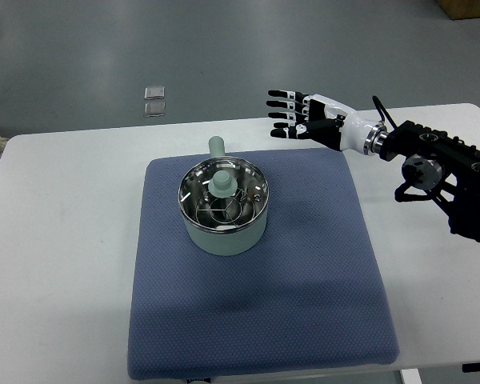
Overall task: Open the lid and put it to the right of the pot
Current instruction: 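Move the right hand over the pot toward the lid knob, then lower the right hand onto the green lid knob, then close the right hand fingers around the lid knob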
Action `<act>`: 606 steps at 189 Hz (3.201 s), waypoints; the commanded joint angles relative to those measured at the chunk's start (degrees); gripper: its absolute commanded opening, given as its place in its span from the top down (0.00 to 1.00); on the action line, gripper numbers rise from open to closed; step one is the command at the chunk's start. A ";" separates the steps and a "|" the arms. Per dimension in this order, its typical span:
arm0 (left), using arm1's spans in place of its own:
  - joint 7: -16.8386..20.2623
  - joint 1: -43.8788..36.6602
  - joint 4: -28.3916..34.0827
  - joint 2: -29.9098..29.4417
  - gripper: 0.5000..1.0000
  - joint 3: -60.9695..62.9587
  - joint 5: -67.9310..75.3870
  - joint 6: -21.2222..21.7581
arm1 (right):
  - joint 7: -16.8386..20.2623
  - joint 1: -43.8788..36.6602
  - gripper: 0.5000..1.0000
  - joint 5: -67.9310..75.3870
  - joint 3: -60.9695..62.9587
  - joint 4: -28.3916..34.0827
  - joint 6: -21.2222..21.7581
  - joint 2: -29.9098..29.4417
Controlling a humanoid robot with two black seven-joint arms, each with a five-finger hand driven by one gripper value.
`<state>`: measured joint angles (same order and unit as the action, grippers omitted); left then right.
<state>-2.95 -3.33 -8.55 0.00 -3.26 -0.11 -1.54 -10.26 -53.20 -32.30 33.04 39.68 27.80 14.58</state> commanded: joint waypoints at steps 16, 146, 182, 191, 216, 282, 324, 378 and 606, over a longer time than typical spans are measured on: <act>0.05 0.17 -0.24 0.00 0.00 0.01 0.02 -0.13 | -7.14 -5.77 0.13 -23.16 -0.35 2.33 1.73 -0.07; 0.05 0.52 -0.42 0.00 0.00 0.01 0.02 -0.13 | -17.25 -25.73 0.14 -49.00 -31.11 4.53 -5.12 -4.38; 0.05 0.52 -0.42 0.00 0.00 0.01 0.02 -0.21 | -16.89 -25.46 0.14 -49.00 -31.11 4.09 -5.65 -6.14; 0.05 0.52 -0.33 0.00 0.00 0.01 0.02 -0.21 | -16.89 -25.46 0.14 -49.00 -31.11 4.09 -5.65 -6.14; 0.05 0.61 -0.33 0.00 0.00 0.01 0.02 -0.21 | -16.89 -25.46 0.17 -49.00 -31.19 4.09 -5.56 -6.14; 0.05 0.78 -0.24 0.00 0.00 0.01 0.02 -0.21 | -17.51 -25.37 0.27 -49.00 -31.90 4.70 -5.47 -5.35; 0.05 1.14 -0.24 0.00 0.00 0.01 0.02 -0.21 | -18.12 -25.37 0.34 -49.00 -31.90 6.46 -5.47 -5.26; 0.05 1.14 -0.24 0.00 0.00 0.01 0.02 -0.21 | -18.30 -25.02 0.41 -49.88 -31.90 6.46 -5.65 -5.26; 0.13 1.49 -0.68 0.00 0.00 -0.08 0.02 -0.21 | -19.27 -22.03 0.96 -49.97 -32.07 5.84 -8.20 -5.26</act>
<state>-2.80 -1.76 -9.34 0.00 -3.25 -0.09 -1.81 -29.46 -75.87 -82.24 1.01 45.54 20.47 9.32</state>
